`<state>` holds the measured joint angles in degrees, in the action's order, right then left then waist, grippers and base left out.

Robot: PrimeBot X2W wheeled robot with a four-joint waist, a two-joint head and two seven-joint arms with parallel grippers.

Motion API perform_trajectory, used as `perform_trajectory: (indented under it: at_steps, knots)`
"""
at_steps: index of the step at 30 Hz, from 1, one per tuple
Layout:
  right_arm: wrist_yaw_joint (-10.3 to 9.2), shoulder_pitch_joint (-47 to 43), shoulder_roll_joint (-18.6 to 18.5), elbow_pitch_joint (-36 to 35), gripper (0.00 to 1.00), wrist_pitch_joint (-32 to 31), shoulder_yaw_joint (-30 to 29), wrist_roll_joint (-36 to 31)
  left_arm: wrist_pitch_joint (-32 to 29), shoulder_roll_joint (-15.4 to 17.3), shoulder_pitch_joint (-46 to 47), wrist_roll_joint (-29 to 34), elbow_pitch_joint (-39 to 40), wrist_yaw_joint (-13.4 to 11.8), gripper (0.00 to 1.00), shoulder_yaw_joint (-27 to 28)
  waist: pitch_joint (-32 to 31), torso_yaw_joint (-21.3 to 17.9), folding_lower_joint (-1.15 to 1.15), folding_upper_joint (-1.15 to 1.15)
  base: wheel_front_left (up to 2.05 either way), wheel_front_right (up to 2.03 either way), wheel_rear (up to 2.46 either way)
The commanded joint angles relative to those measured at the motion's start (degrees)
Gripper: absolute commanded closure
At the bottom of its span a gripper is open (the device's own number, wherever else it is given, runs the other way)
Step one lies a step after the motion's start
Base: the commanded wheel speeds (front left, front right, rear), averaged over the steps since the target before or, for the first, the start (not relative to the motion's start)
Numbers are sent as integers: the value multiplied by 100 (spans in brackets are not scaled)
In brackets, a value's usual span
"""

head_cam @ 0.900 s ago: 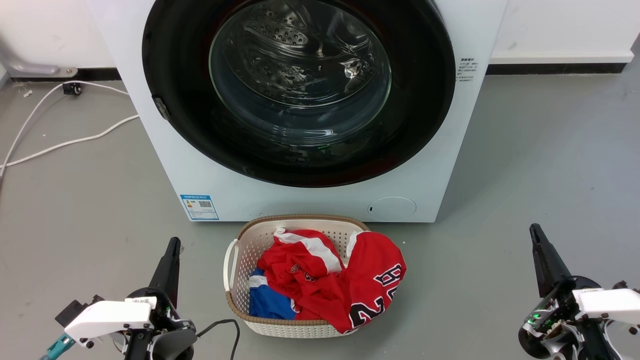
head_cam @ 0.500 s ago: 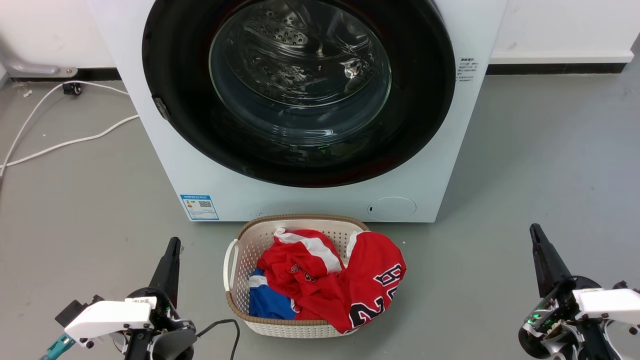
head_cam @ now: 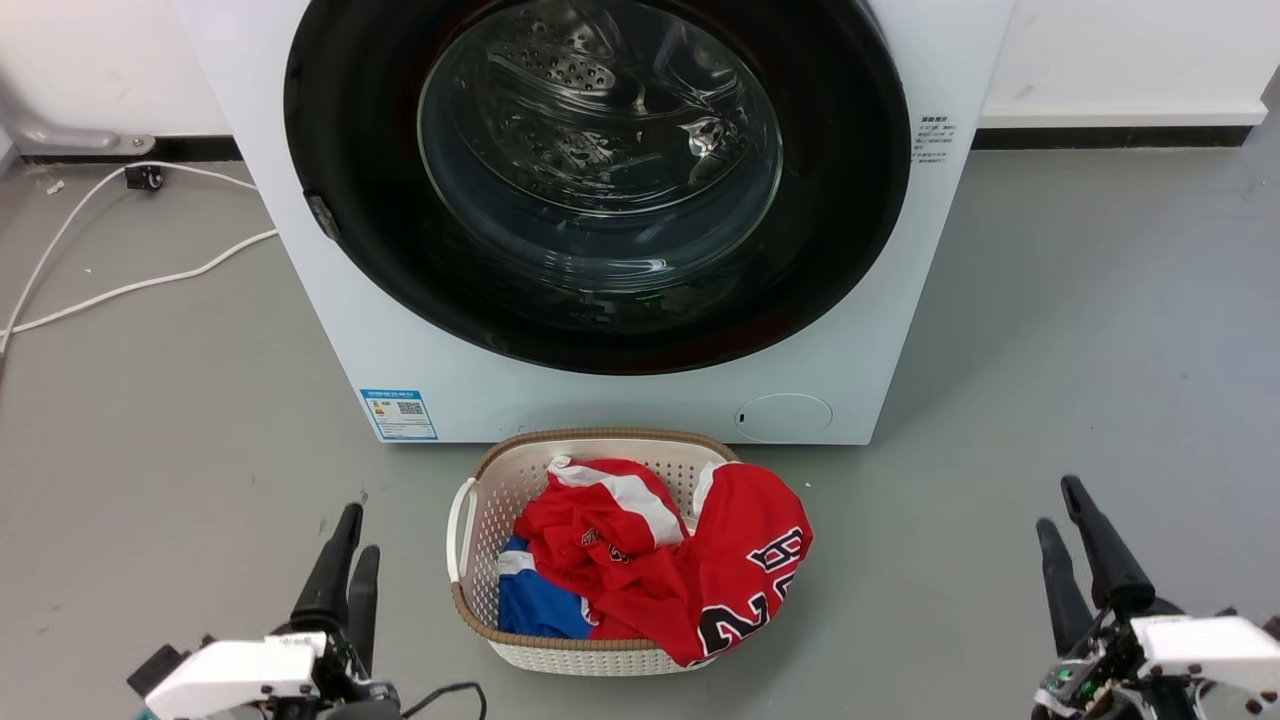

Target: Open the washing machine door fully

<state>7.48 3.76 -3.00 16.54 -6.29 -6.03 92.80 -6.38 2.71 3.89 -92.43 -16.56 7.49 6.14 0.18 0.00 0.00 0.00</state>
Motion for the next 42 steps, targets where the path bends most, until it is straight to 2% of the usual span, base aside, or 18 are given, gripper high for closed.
perform_trajectory:
  at_steps: [1,8,16,31,42]
  knots:
    - [0,37,-6,-63,0,34,10,-25,32,4,43,3,78,0,0,-5,1,0,0,0,0,0,0]
    - [1,-2,-5,-104,0,238,-27,-403,237,5,-7,217,225,0,0,11,6,2,0,0,0,0,0]
    - [1,-61,-4,-396,0,452,-38,-1405,452,7,-16,1070,491,-75,0,73,19,11,0,0,0,0,0]
    - [2,-234,-1,-1077,0,806,123,-3625,806,11,-169,3163,1025,-682,0,-301,38,29,0,0,0,0,0]
    - [3,-389,1,-1348,0,1030,247,-4962,1033,13,-256,4360,1193,-934,0,-564,34,42,0,0,0,0,0]
